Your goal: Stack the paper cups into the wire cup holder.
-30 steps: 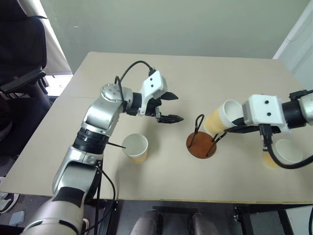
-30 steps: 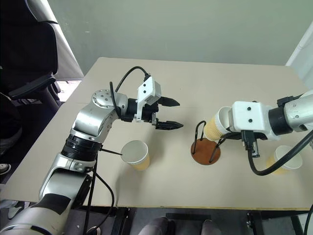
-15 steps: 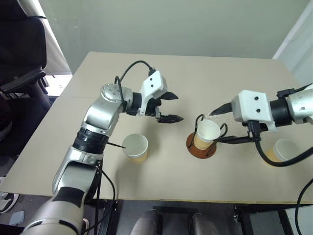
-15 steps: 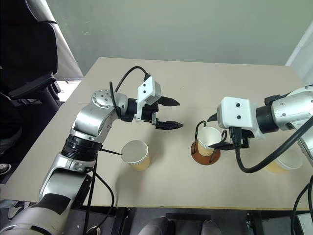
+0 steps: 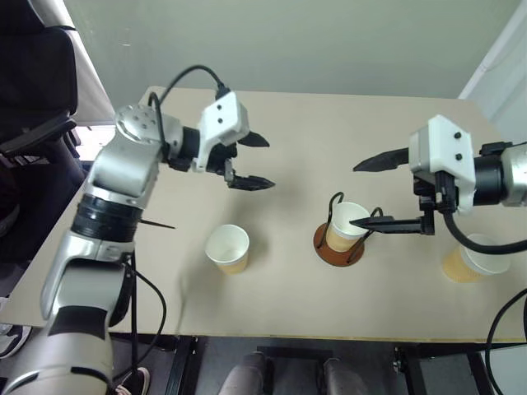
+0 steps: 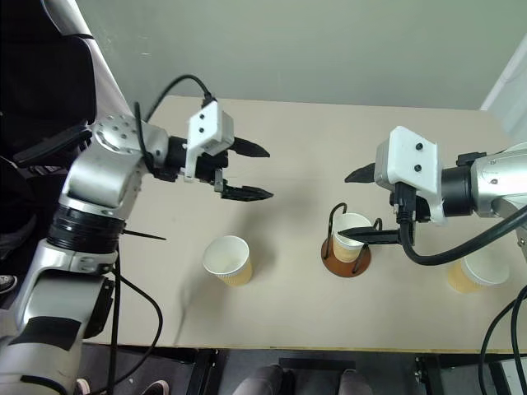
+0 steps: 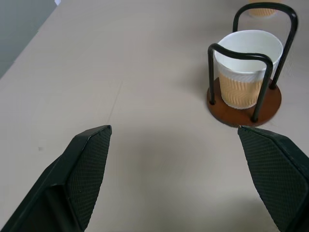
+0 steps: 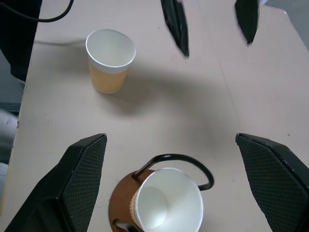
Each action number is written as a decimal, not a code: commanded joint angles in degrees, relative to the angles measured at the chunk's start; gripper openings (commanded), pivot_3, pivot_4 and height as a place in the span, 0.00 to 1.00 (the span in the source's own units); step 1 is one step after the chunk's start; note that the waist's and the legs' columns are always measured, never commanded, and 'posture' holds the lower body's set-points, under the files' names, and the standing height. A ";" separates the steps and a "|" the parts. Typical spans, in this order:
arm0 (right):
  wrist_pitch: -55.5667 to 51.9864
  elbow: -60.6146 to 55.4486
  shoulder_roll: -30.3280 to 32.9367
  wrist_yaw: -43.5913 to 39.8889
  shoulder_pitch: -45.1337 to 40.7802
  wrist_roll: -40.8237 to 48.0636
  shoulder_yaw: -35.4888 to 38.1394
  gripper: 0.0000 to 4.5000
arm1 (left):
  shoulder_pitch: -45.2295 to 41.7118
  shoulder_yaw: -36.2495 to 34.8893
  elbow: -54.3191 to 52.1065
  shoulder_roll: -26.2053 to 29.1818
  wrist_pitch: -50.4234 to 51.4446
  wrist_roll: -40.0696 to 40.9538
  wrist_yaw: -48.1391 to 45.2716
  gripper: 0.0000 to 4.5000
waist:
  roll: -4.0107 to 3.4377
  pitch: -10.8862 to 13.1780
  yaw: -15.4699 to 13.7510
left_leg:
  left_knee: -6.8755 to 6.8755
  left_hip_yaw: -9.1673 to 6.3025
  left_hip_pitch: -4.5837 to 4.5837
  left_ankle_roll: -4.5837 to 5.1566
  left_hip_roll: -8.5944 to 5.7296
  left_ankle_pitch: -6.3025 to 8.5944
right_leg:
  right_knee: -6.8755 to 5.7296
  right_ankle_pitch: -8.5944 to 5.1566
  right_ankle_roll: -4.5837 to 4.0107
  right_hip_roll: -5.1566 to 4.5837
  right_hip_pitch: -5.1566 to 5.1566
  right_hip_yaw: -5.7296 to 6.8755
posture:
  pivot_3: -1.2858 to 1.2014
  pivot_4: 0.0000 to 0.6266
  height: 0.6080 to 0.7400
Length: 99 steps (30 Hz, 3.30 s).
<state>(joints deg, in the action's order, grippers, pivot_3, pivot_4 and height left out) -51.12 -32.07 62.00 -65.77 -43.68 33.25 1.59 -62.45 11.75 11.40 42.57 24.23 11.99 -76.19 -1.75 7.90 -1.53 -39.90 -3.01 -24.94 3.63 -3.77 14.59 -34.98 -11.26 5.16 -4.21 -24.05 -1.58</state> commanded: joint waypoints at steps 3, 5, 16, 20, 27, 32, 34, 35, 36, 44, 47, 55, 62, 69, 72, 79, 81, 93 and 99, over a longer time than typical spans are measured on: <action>-0.12 -0.32 1.21 0.66 -0.39 2.39 2.67 0.98 | -1.02 -0.80 -0.60 3.17 -1.39 -0.76 -2.95 1.00 | 0.00 0.00 0.05 | 0.03 -0.02 -0.01 0.00 0.01 0.00 | -0.01 0.00 -0.01 0.01 -0.03 0.01 | 0.52 0.24 1.00; -0.82 -0.01 1.65 0.26 -0.68 3.61 2.60 0.98 | -0.92 0.22 -0.22 3.68 -1.98 -1.64 -4.10 1.00 | 0.00 0.00 0.05 | 0.02 -0.01 -0.01 0.00 0.00 0.00 | 0.01 0.00 -0.01 0.00 -0.02 0.00 | 0.52 0.24 1.00; -5.08 0.16 5.66 -3.41 -4.70 11.58 2.29 0.98 | -2.29 6.36 2.51 4.71 -3.32 -6.50 -11.68 1.00 | 0.00 0.00 0.14 | 0.08 -0.02 -0.05 0.00 0.00 0.01 | 0.00 -0.02 -0.04 -0.01 -0.09 0.00 | 0.52 0.24 1.00; -6.64 1.18 6.79 -3.92 -6.31 13.16 1.91 0.98 | -2.05 8.46 0.90 4.45 -3.76 -8.16 -13.52 1.00 | 0.00 0.00 0.11 | 0.10 -0.02 -0.10 0.01 -0.01 0.01 | 0.02 -0.02 -0.04 -0.02 -0.14 0.00 | 0.52 0.24 1.00; -6.66 4.15 8.31 -6.31 -8.60 12.35 -1.01 0.98 | -2.28 10.96 -3.67 4.65 -0.82 -8.42 -15.92 1.00 | 0.00 0.00 0.16 | 0.14 -0.02 -0.11 0.01 0.01 0.01 | 0.01 -0.02 -0.04 -0.02 -0.18 0.00 | 0.52 0.24 1.00; -4.92 7.16 9.74 -9.81 -9.67 10.10 -3.42 0.98 | -2.47 14.12 -7.41 7.93 -0.16 -6.65 -16.31 1.00 | 0.00 0.00 0.22 | 0.16 -0.01 -0.12 0.01 0.00 0.01 | 0.01 -0.03 -0.04 -0.02 -0.20 -0.01 | 0.52 0.24 1.00; -4.27 7.76 10.18 -10.91 -9.48 9.53 -3.61 0.98 | -2.79 15.02 -8.16 9.11 -0.33 -6.06 -16.31 1.00 | 0.00 0.00 0.22 | 0.18 -0.02 -0.12 0.01 0.02 0.01 | 0.00 -0.03 -0.05 -0.02 -0.21 0.00 | 0.52 0.24 1.00; -3.88 8.02 10.43 -11.46 -9.35 9.23 -3.66 0.98 | -3.05 15.49 -8.50 9.66 -0.47 -5.69 -16.31 1.00 | 0.00 0.00 0.22 | 0.18 -0.02 -0.12 0.01 0.01 0.01 | 0.00 -0.04 -0.06 -0.02 -0.21 0.00 | 0.52 0.24 1.00; -3.57 8.31 10.59 -11.91 -9.29 8.98 -3.74 0.98 | -3.38 15.83 -8.70 10.08 -0.56 -5.43 -16.31 1.00 | 0.00 0.00 0.21 | 0.18 -0.02 -0.12 0.01 0.01 0.01 | 0.00 -0.04 -0.06 -0.02 -0.21 0.00 | 0.52 0.24 1.00; -2.34 8.87 11.37 -13.94 -8.60 8.07 -3.46 0.98 | -5.07 19.58 -9.13 13.46 -5.30 -5.37 -16.31 1.00 | 0.00 0.00 0.22 | 0.18 -0.02 -0.12 0.01 0.01 0.01 | 0.01 -0.04 -0.07 -0.02 -0.21 0.00 | 0.52 0.24 1.00; -2.22 9.02 11.78 -14.55 -8.25 7.95 -3.15 0.98 | -4.74 20.82 -9.40 14.61 -7.21 -5.58 -16.31 1.00 | 0.00 0.00 0.26 | 0.18 -0.03 -0.11 0.01 0.01 0.01 | 0.00 -0.04 -0.07 -0.02 -0.21 0.00 | 0.52 0.24 1.00; -1.89 8.95 12.04 -15.50 -7.40 8.00 -2.86 0.98 | -2.71 22.21 -8.75 15.94 -10.87 -6.82 -16.31 1.00 | 0.00 0.00 0.29 | 0.18 -0.03 -0.11 0.01 0.01 0.01 | -0.01 -0.05 -0.08 -0.02 -0.21 0.00 | 0.52 0.24 1.00; -1.82 8.67 11.36 -14.84 -6.90 8.11 -2.86 0.98 | 0.43 21.83 -9.89 15.49 -10.33 -7.59 -16.31 1.00 | 0.00 0.00 0.31 | 0.18 -0.02 -0.12 0.01 0.01 0.01 | -0.01 -0.05 -0.08 -0.02 -0.21 0.00 | 0.52 0.24 1.00; -2.07 8.14 10.60 -13.56 -6.65 8.31 -2.79 0.98 | 2.47 21.13 -9.47 14.02 -10.17 -9.00 -16.31 1.00 | -0.01 0.00 0.34 | 0.18 -0.02 -0.11 0.01 0.01 0.01 | -0.02 -0.05 -0.08 -0.02 -0.21 0.00 | 0.52 0.24 1.00; -2.12 8.00 10.27 -12.74 -6.35 8.25 -2.62 0.98 | 2.71 20.65 -8.29 12.70 -10.01 -9.92 -16.08 1.00 | 0.00 -0.01 0.32 | 0.17 -0.02 -0.11 0.01 0.00 0.01 | -0.02 -0.05 -0.08 -0.02 -0.20 0.01 | 0.52 0.24 1.00; -2.71 6.68 8.87 -9.01 -3.87 9.05 -1.02 0.99 | 0.86 19.96 -2.40 8.89 -8.65 -10.94 -16.30 0.50 | -0.01 -0.01 0.36 | 0.16 -0.01 -0.10 0.01 0.01 0.01 | -0.07 -0.05 -0.08 -0.03 -0.22 0.00 | 0.52 0.24 1.00; -2.90 6.42 8.68 -8.22 -2.69 9.30 -0.35 0.99 | -0.53 19.97 -0.71 8.02 -8.37 -11.00 -16.31 0.35 | 0.00 -0.01 0.25 | 0.16 -0.01 -0.11 0.01 0.01 0.01 | -0.07 -0.05 -0.08 -0.03 -0.21 0.01 | 0.52 0.24 1.00; -3.39 5.43 7.73 -4.23 1.90 10.37 2.40 0.99 | -3.76 20.96 2.58 7.69 -6.23 -7.26 -16.31 0.01 | -0.01 -0.01 0.23 | 0.14 -0.01 -0.13 0.02 0.01 0.01 | -0.04 -0.04 -0.07 -0.04 -0.20 0.01 | 0.52 0.24 1.00; -2.97 4.42 6.80 -1.91 4.13 10.85 3.90 0.99 | -5.46 22.36 3.25 7.99 -6.08 -5.62 -16.31 0.01 | -0.01 -0.01 0.22 | 0.10 -0.01 -0.13 0.02 0.01 0.01 | -0.06 -0.03 -0.05 -0.04 -0.20 0.01 | 0.52 0.24 1.00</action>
<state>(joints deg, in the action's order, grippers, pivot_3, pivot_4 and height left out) -54.55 -26.54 68.48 -68.30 -39.24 43.55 2.55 -66.01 34.59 14.97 50.08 17.83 5.35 -90.46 -1.76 7.89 -1.32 -39.80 -3.02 -25.07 3.65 -3.77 14.60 -35.04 -11.30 5.11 -4.24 -24.25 -1.57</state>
